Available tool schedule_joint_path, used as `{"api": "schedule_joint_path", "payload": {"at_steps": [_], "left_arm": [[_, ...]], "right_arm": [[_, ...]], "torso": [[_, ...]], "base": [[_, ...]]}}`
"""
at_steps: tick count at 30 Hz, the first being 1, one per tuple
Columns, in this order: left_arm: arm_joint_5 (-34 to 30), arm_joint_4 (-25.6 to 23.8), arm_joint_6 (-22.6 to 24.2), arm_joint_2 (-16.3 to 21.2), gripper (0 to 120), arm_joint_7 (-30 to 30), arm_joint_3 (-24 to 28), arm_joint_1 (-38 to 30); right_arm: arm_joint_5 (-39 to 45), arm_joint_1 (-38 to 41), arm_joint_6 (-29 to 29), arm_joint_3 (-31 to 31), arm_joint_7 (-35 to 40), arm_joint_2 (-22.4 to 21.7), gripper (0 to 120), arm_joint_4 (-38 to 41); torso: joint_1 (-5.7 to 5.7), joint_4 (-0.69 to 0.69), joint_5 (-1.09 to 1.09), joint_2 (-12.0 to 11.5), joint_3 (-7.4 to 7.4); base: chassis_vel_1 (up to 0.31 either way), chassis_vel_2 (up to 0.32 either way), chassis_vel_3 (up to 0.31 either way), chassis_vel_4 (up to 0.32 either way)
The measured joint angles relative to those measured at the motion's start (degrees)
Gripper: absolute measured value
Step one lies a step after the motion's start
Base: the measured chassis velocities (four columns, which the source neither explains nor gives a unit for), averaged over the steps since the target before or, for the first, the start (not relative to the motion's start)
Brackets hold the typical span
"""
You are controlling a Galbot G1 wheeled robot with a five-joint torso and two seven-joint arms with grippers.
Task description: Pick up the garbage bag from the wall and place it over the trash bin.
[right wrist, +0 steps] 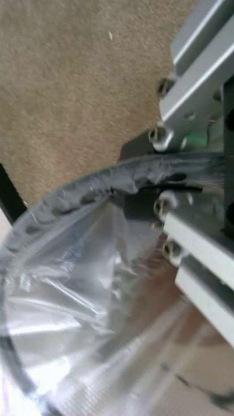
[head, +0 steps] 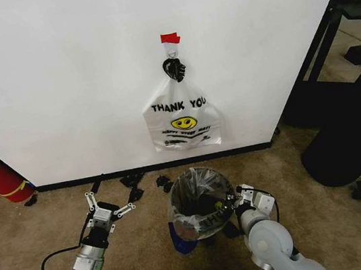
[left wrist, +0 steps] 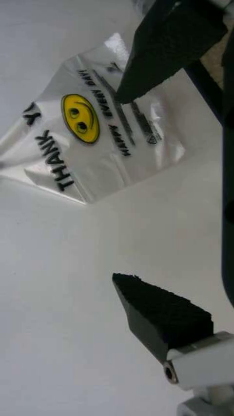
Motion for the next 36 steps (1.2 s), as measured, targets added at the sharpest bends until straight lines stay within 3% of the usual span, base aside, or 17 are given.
{"api": "schedule_joint_path", "payload": {"at_steps": [17, 19, 22, 23, 27, 28, 29, 36], "left_arm": [[-0.2, 0.3, -0.7, -0.2, 100, 0.2, 0.0, 0.2], [-1.5, -0.3, -1.1, -0.7, 100, -0.2, 0.1, 0.1], [-7.9, -4.1, 0.0, -2.0, 100, -1.1, 0.7, 0.2], [-7.9, -4.1, 0.0, -2.0, 100, -1.1, 0.7, 0.2], [-22.3, -10.5, 4.5, -4.5, 100, -2.1, 3.8, 1.6], [-24.5, -11.6, 5.3, -5.3, 100, -2.3, 4.3, 2.0], [-25.3, -12.3, 5.7, -6.1, 100, -2.2, 4.4, 2.5], [-21.6, -12.8, 4.7, -9.5, 100, -0.1, 2.9, 4.0]], "right_arm": [[-0.2, -4.7, -2.1, 0.3, 0.4, -5.2, 72, 9.1], [-5.7, -6.2, 3.5, 0.3, -3.6, -5.6, 81, 10.2], [-18.8, -7.6, 21.2, 0.7, -16.0, -4.6, 92, 8.5], [-18.8, -7.6, 21.2, 0.7, -16.0, -4.6, 92, 8.5], [-39.1, -6.4, 46.8, 5.2, -33.7, 0.5, 100, -1.8], [-41.4, -6.3, 50.7, 6.5, -36.7, 1.6, 100, -3.6], [-42.7, -6.6, 52.9, 7.1, -38.1, 2.5, 100, -4.5], [-45.6, -10.1, 51.0, 7.9, -34.3, 4.1, 100, -1.5]], "torso": [[0.01, -0.02, -0.02, 0.0, 0.0], [0.01, -0.01, -0.04, 0.0, 0.0], [0.01, -0.02, -0.03, 0.0, 0.0], [0.01, -0.02, -0.03, 0.0, 0.0], [0.01, -0.01, -0.01, 0.0, 0.0], [0.01, -0.01, -0.01, 0.0, 0.0], [0.01, -0.01, 0.0, 0.0, 0.0], [0.01, -0.02, -0.03, 0.0, 0.0]], "base": [[0.0, 0.0, 0.0, 0.0], [0.0, 0.0, 0.0, 0.0], [0.0, 0.0, 0.0, 0.0], [0.0, 0.0, 0.0, 0.0], [0.0, 0.0, 0.0, 0.0], [0.0, 0.0, 0.0, 0.0], [0.0, 0.0, 0.0, 0.0], [0.0, 0.0, 0.0, 0.0]]}}
